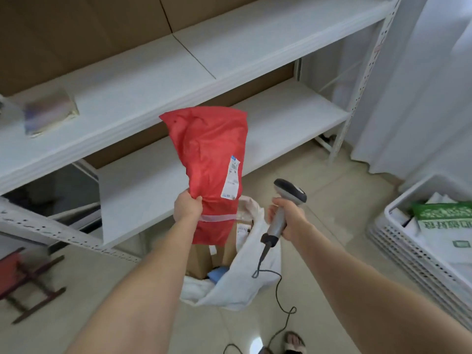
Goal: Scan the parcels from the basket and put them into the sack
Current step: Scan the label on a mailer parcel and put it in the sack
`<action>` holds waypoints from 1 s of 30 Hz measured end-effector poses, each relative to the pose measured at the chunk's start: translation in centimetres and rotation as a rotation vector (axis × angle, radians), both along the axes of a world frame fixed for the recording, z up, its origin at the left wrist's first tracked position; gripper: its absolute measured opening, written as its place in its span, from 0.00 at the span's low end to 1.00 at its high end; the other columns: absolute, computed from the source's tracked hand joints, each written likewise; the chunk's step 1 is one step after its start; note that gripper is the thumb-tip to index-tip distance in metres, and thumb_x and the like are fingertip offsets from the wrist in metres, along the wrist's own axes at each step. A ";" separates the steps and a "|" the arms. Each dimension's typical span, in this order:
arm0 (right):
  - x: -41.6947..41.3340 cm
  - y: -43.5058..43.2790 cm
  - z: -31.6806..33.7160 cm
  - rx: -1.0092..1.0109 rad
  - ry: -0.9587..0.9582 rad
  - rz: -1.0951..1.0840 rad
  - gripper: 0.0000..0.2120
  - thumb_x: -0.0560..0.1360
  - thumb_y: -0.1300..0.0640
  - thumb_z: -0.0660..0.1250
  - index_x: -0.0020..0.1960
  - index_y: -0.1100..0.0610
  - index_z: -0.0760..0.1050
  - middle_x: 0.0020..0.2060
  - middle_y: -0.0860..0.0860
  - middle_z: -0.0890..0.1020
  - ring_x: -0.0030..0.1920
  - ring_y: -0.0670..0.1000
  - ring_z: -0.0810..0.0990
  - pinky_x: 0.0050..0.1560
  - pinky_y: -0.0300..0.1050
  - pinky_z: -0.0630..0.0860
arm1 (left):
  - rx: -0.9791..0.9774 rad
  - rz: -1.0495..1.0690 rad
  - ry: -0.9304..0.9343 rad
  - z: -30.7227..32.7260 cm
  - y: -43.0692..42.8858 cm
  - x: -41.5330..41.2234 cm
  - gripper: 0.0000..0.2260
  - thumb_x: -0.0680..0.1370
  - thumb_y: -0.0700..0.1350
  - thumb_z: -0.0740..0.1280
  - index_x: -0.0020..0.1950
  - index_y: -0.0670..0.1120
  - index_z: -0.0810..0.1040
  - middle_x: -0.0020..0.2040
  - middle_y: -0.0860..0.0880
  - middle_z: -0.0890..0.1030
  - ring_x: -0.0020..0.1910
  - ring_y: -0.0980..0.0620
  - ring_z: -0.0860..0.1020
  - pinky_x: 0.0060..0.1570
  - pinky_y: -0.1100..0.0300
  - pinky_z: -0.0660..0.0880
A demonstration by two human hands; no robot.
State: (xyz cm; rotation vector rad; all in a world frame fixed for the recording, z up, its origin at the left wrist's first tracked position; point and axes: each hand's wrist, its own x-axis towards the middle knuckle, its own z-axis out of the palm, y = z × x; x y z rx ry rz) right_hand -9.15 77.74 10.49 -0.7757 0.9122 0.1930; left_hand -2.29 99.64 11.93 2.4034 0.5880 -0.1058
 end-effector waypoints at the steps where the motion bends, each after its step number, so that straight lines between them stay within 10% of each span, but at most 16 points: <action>1: 0.5 0.5 -0.7 0.008 0.002 0.008 0.04 0.75 0.68 0.66 0.43 0.62 0.72 0.31 0.57 0.74 0.30 0.52 0.74 0.33 0.45 0.73 | 0.043 -0.022 -0.001 -0.6 0.4 0.2 0.12 0.79 0.43 0.63 0.62 0.43 0.77 0.58 0.42 0.80 0.57 0.39 0.77 0.56 0.51 0.73; 19: 1.5 11.5 -21.3 -0.031 0.276 -0.142 0.05 0.74 0.64 0.68 0.49 0.61 0.75 0.45 0.57 0.76 0.46 0.57 0.77 0.49 0.55 0.79 | 0.023 -0.405 0.119 -19.4 3.3 4.8 0.12 0.80 0.40 0.62 0.62 0.43 0.76 0.57 0.43 0.80 0.57 0.41 0.77 0.58 0.51 0.73; 30: 0.8 16.3 -33.2 -0.140 0.314 0.109 0.06 0.69 0.69 0.70 0.38 0.61 0.75 0.34 0.55 0.76 0.35 0.52 0.74 0.34 0.42 0.70 | -0.043 -0.261 0.153 -31.0 7.2 4.6 0.13 0.77 0.37 0.65 0.61 0.37 0.75 0.58 0.37 0.79 0.59 0.40 0.76 0.57 0.55 0.70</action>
